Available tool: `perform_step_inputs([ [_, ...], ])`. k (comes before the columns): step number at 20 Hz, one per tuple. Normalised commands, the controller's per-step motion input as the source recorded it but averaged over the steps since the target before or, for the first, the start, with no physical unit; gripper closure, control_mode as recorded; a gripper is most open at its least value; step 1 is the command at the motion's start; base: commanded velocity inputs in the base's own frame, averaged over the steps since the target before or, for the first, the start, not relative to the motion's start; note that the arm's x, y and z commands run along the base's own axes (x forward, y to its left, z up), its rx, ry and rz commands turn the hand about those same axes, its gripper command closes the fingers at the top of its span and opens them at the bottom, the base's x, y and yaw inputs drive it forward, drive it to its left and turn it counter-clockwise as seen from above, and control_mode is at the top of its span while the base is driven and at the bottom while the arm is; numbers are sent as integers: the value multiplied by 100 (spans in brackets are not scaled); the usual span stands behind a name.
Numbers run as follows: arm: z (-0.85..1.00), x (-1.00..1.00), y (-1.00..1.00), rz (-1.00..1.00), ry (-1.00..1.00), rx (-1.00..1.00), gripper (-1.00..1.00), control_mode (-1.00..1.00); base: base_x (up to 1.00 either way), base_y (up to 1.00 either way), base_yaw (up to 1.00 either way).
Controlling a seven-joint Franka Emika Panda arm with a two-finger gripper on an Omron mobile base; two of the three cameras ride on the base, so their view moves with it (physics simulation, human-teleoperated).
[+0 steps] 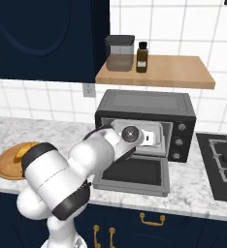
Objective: Pick up the kebab skewer and baguette bread, and place them inside the toaster oven. Close the toaster oven door and start by setting the timer.
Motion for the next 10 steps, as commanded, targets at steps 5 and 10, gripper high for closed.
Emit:
perform_step_inputs([
  [5, -79, -80, -6, 0, 21, 0, -100, -100, 0, 0, 0],
  [10, -71, -71, 0, 0, 11, 0, -100, -100, 0, 0, 0],
])
